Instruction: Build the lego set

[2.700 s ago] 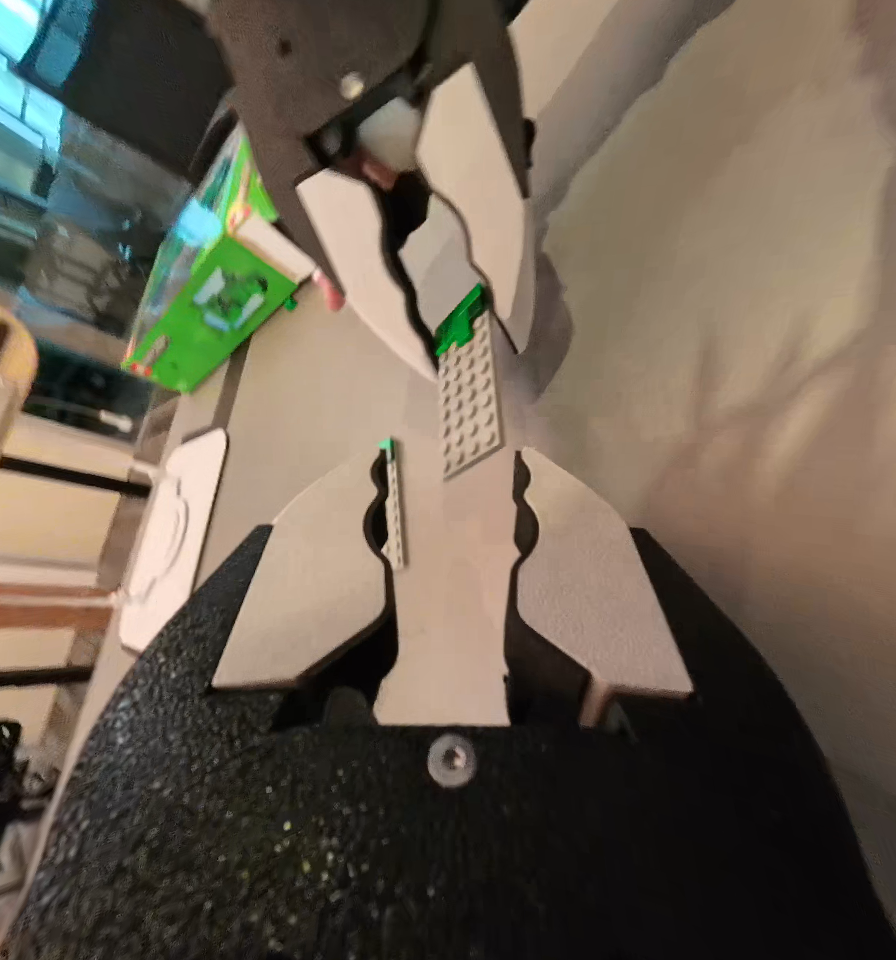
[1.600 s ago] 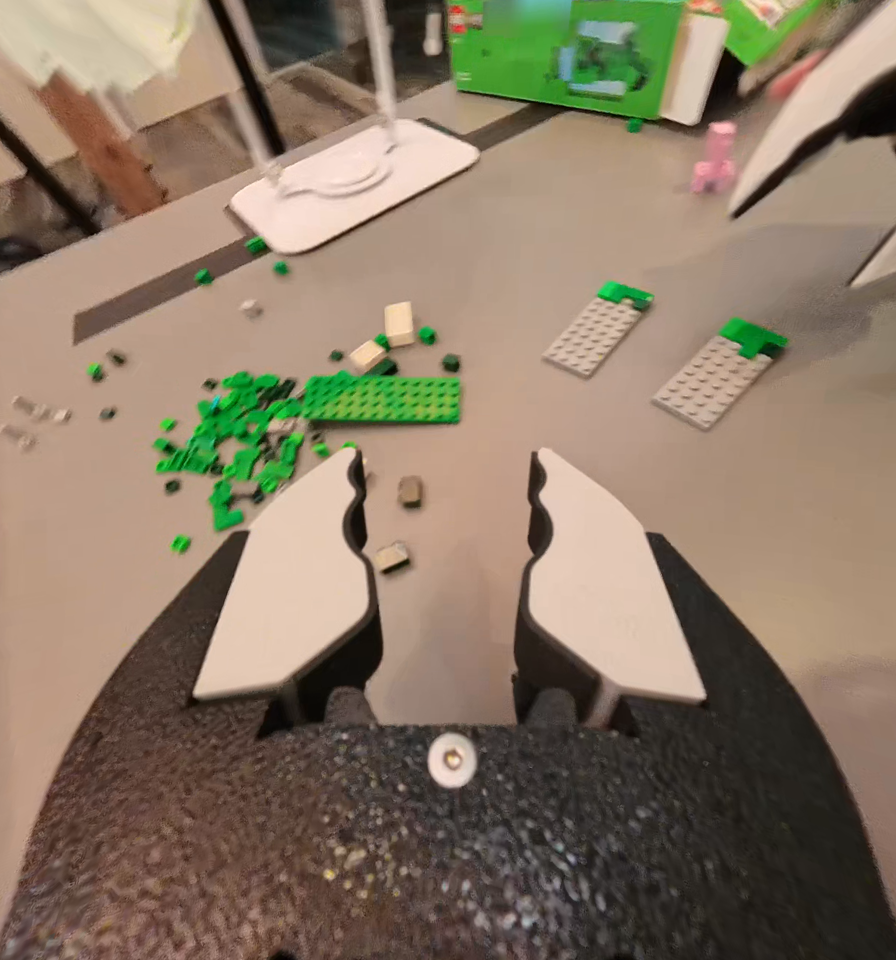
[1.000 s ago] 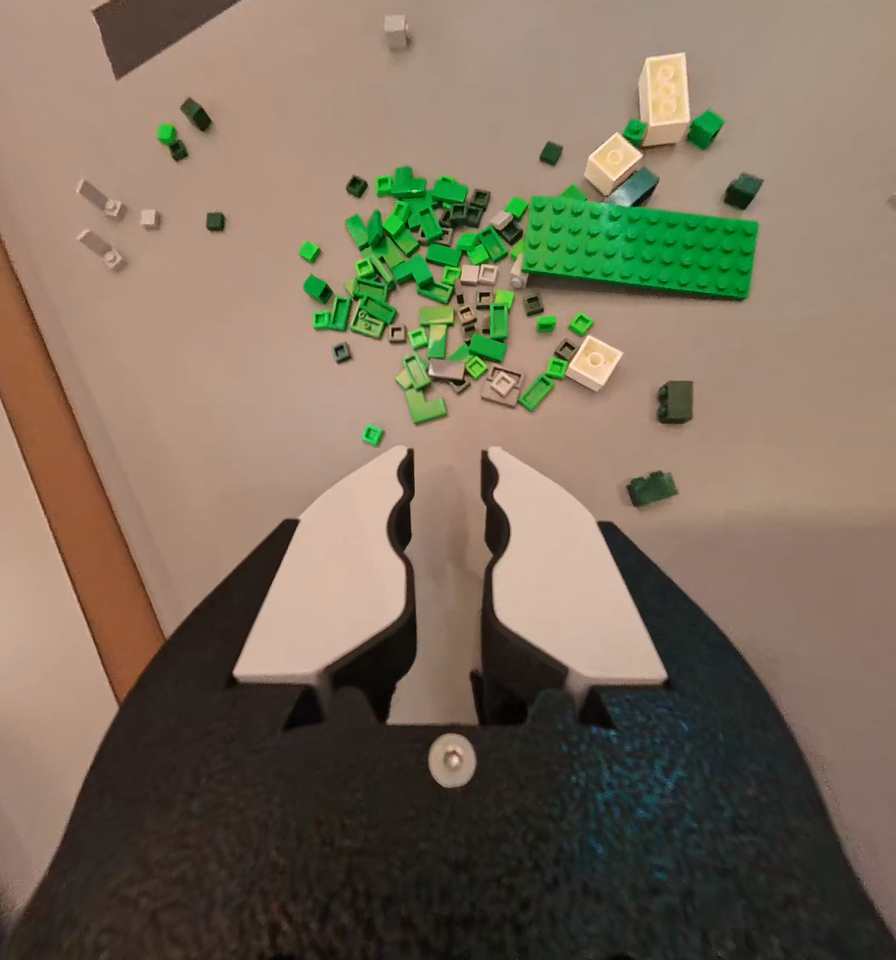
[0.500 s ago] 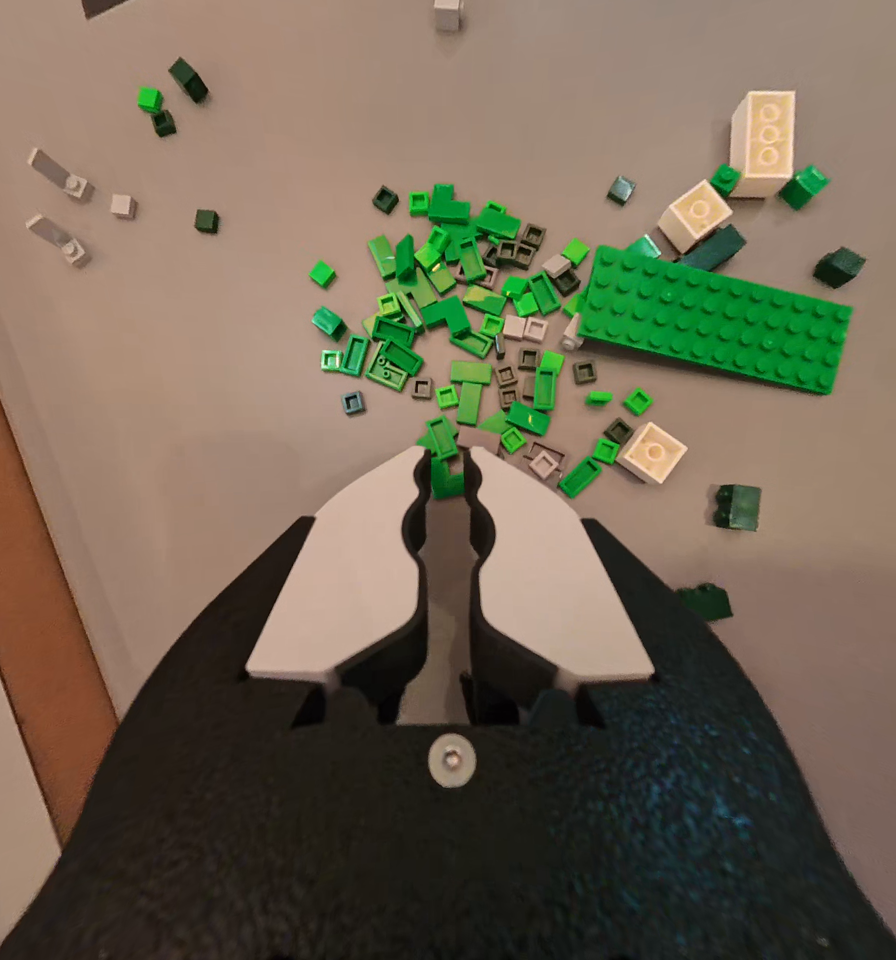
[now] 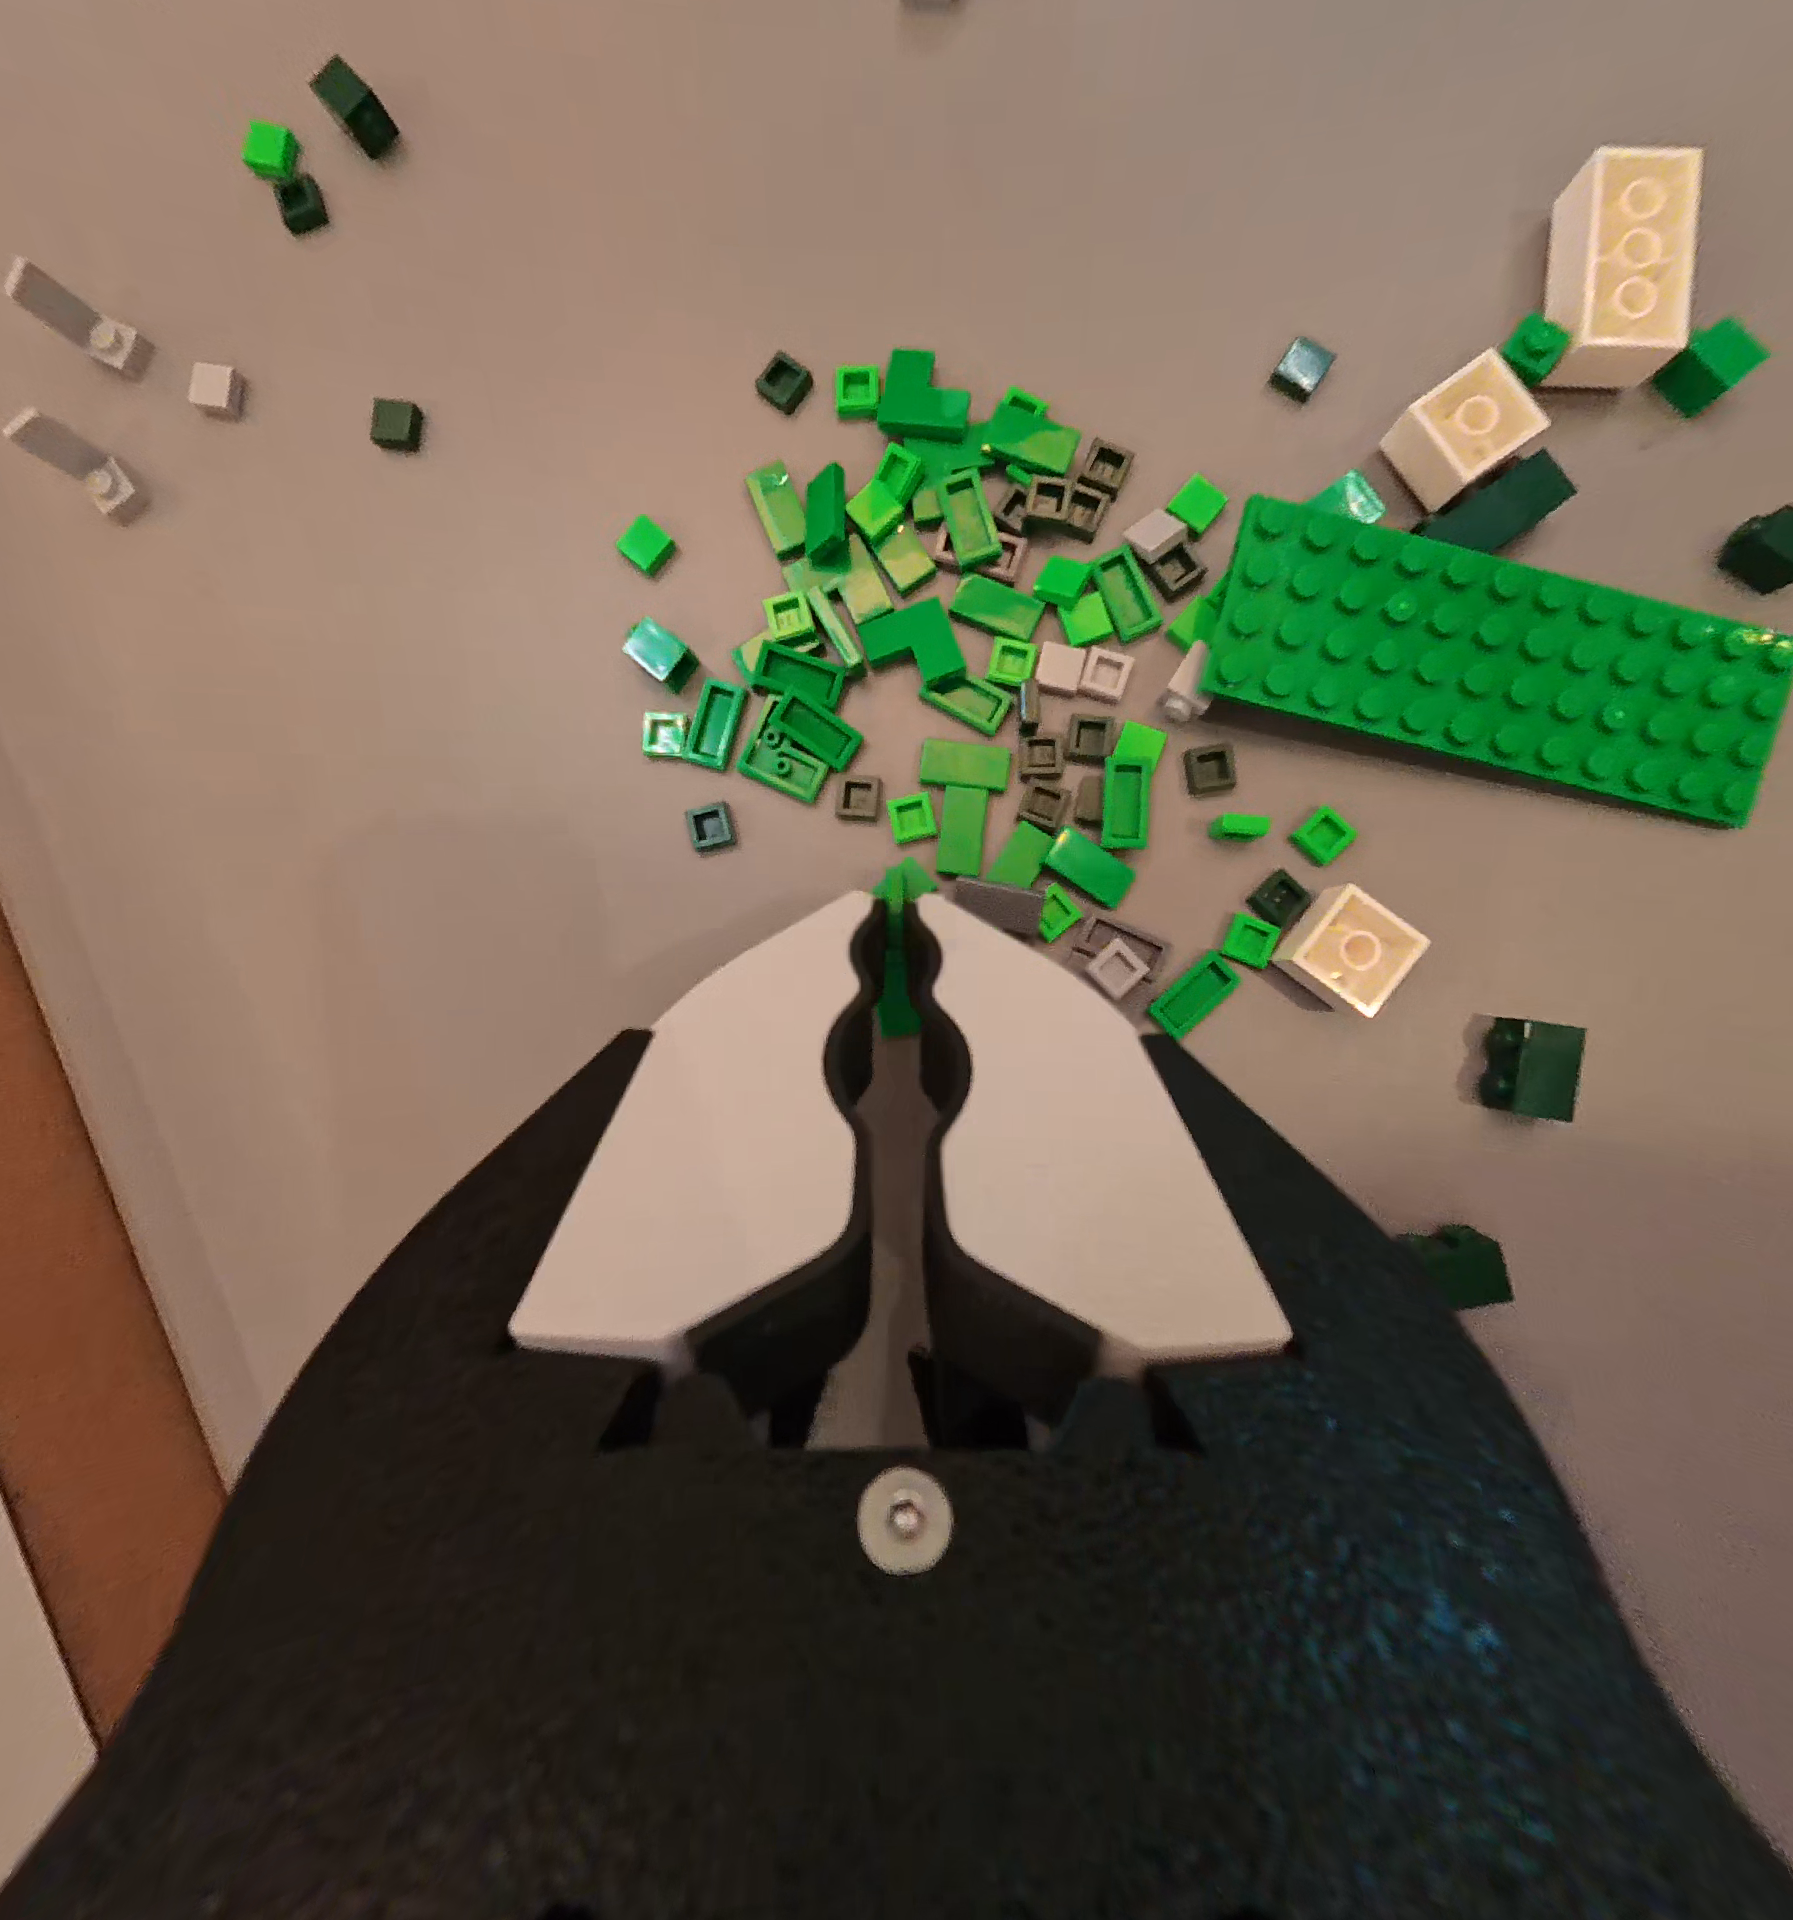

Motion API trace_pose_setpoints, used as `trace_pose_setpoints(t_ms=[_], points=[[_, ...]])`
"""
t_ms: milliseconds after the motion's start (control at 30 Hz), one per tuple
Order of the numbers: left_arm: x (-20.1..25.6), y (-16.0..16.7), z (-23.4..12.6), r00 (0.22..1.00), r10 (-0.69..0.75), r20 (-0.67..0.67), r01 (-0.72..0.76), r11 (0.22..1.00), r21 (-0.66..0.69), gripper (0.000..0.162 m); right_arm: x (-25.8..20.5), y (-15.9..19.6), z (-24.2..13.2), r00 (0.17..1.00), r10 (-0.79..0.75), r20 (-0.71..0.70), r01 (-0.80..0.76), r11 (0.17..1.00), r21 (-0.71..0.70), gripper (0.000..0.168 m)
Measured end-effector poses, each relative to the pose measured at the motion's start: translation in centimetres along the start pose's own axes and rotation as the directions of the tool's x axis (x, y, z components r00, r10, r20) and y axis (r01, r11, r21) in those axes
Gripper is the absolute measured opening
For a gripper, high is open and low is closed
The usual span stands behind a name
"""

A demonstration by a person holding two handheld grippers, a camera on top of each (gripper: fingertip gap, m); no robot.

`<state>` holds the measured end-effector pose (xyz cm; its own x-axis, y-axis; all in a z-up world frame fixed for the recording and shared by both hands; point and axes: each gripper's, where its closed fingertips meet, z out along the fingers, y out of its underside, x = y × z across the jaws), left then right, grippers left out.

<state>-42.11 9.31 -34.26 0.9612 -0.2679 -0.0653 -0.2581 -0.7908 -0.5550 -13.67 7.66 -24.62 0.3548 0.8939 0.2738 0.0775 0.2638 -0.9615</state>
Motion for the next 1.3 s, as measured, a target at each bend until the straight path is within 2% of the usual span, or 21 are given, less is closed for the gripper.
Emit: trace_pose_setpoints(t_ms=[100, 167, 200, 267, 333, 400, 433, 467, 600, 700, 833, 933, 1000, 1033, 1067, 1100, 1167, 1200, 1267, 1300], points=[[-0.2, -0.2, -0.1, 1.0, 0.006, 0.004, -0.006, 1.0, 0.02, 0.002, 0.0, 0.0, 0.0, 1.0, -0.006, 0.0, 0.006, 1.0, -0.001, 0.029], [0.4, -1.1, -0.8, 1.0, 0.002, -0.019, 0.0, 0.995, 0.103, 0.002, -0.1, 0.0, 0.0, 1.0, -0.014, -0.002, 0.014, 1.0, -0.001, 0.029], [1.2, -1.8, -1.4, 0.998, -0.008, -0.064, 0.019, 0.986, 0.163, 0.002, 0.0, -0.1, 0.0, 1.0, -0.023, -0.006, 0.023, 1.0, -0.001, 0.028], [4.2, -3.7, -3.1, 0.966, -0.033, -0.255, 0.109, 0.951, 0.289, 0.002, -0.2, -0.4, 0.0, 0.999, -0.05, 0.001, 0.05, 0.999, -0.001, 0.022], [8.4, -5.6, -6.0, 0.848, -0.009, -0.53, 0.241, 0.898, 0.369, 0.002, -0.8, -1.3, 0.4, 0.998, -0.039, 0.049, 0.039, 0.999, 0.004, 0.007], [12.9, -6.6, -9.0, 0.65, 0.067, -0.757, 0.318, 0.881, 0.351, 0.002, -2.5, -2.5, 1.3, 0.983, -0.011, 0.185, 0.013, 1.0, -0.008, 0.0], [14.7, -6.6, -9.7, 0.587, 0.111, -0.802, 0.301, 0.89, 0.343, 0.002, -3.2, -2.9, 1.8, 0.969, 0.014, 0.248, -0.005, 0.999, -0.034, 0.0], [16.2, -6.4, -9.9, 0.568, 0.148, -0.81, 0.251, 0.905, 0.342, 0.002, -3.9, -3.3, 2.4, 0.95, 0.048, 0.308, -0.029, 0.997, -0.066, 0.0], [21.3, -5.9, -10.4, 0.563, 0.332, -0.757, 0.023, 0.909, 0.416, 0.002, -5.9, -5.0, 3.7, 0.837, 0.268, 0.477, -0.204, 0.962, -0.182, 0.0], [23.1, -6.0, -10.8, 0.569, 0.42, -0.707, -0.09, 0.886, 0.454, 0.002, -6.8, -4.4, 3.6, 0.757, 0.366, 0.541, -0.244, 0.927, -0.285, 0.002], [24.1, -5.7, -10.5, 0.565, 0.458, -0.686, -0.17, 0.879, 0.446, 0.002, -7.3, -3.4, 3.2, 0.715, 0.426, 0.555, -0.245, 0.895, -0.372, 0.008], [24.9, -5.5, -10.3, 0.546, 0.445, -0.71, -0.168, 0.888, 0.427, 0.002, -7.2, -2.9, 2.6, 0.717, 0.416, 0.56, -0.218, 0.896, -0.387, 0.003], [25.1, -5.9, -9.8, 0.57, 0.431, -0.7, -0.153, 0.893, 0.424, 0.003, -6.8, -2.5, 2.3, 0.733, 0.416, 0.538, -0.215, 0.892, -0.398, 0.002], [25.2, -6.3, -9.6, 0.592, 0.435, -0.679, -0.148, 0.886, 0.439, 0.007, -6.3, -2.3, 2.2, 0.743, 0.43, 0.512, -0.238, 0.886, -0.399, 0.002], [25.2, -6.8, -9.3, 0.623, 0.454, -0.637, -0.155, 0.87, 0.468, 0.025, -5.5, -2.1, 2.0, 0.75, 0.461, 0.474, -0.282, 0.871, -0.401, 0.002], [25.4, -7.2, -9.2, 0.656, 0.495, -0.569, -0.181, 0.836, 0.518, 0.034, -4.7, -2.0, 1.8, 0.745, 0.507, 0.433, -0.344, 0.849, -0.401, 0.002], [25.6, -8.1, -8.8, 0.716, 0.615, -0.33, -0.315, 0.707, 0.633, 0.034, -3.3, -1.7, 1.2, 0.687, 0.624, 0.372, -0.483, 0.775, -0.407, 0.002], [25.7, -8.4, -8.7, 0.722, 0.666, -0.188, -0.41, 0.63, 0.66, 0.031, -2.7, -1.4, 0.9, 0.653, 0.672, 0.348, -0.539, 0.736, -0.41, 0.002], [26.1, -8.9, -8.3, 0.681, 0.731, 0.041, -0.573, 0.498, 0.65, 0.025, -2.3, -0.9, 0.3, 0.606, 0.724, 0.33, -0.594, 0.687, -0.418, 0.002], [26.5, -9.0, -8.1, 0.656, 0.749, 0.094, -0.618, 0.463, 0.636, 0.024, -2.2, -0.7, 0.0, 0.588, 0.74, 0.327, -0.61, 0.671, -0.422, 0.002]])
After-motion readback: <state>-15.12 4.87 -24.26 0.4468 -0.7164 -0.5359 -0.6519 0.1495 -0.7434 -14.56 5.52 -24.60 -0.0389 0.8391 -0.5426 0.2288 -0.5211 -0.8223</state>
